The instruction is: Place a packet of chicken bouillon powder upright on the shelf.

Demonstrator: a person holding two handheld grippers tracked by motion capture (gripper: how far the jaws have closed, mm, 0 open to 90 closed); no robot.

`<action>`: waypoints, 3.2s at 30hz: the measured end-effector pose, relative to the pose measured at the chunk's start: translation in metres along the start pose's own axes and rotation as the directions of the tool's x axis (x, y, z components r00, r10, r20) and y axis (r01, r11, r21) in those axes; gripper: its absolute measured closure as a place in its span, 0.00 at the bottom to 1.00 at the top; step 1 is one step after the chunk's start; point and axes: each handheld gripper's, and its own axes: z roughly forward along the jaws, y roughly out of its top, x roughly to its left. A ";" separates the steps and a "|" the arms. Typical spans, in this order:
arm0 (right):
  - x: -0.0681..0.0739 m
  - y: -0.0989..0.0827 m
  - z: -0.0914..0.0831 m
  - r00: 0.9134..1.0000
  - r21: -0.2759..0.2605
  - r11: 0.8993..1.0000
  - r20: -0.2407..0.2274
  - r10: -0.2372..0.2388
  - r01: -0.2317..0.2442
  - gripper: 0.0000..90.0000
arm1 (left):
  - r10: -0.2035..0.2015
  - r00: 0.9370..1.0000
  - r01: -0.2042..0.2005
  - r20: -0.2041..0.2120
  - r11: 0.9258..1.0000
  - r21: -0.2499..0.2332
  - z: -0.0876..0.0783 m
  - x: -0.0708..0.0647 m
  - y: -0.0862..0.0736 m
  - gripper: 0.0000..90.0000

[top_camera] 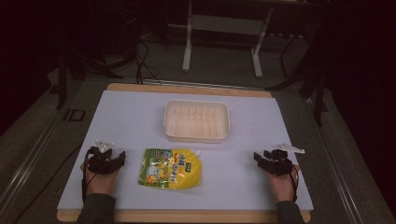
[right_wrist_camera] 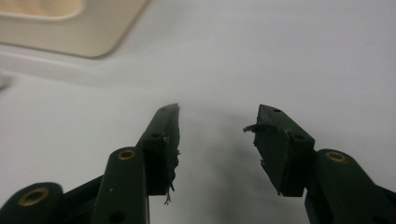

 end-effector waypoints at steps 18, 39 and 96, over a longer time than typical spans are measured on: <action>0.040 0.007 -0.004 0.973 0.026 0.998 -0.224 -0.053 0.060 0.52 | 0.053 0.992 -0.046 0.116 0.997 -0.062 -0.002 0.003 -0.002 0.68; 0.094 0.007 0.006 0.910 0.066 0.994 -0.411 -0.052 0.086 0.49 | 0.088 0.989 -0.079 0.121 0.994 -0.075 -0.003 0.000 -0.002 0.63; 0.165 -0.009 0.054 0.814 0.215 0.966 -0.581 0.011 0.141 0.37 | 0.085 0.990 -0.077 0.116 0.994 -0.077 -0.003 0.000 -0.002 0.62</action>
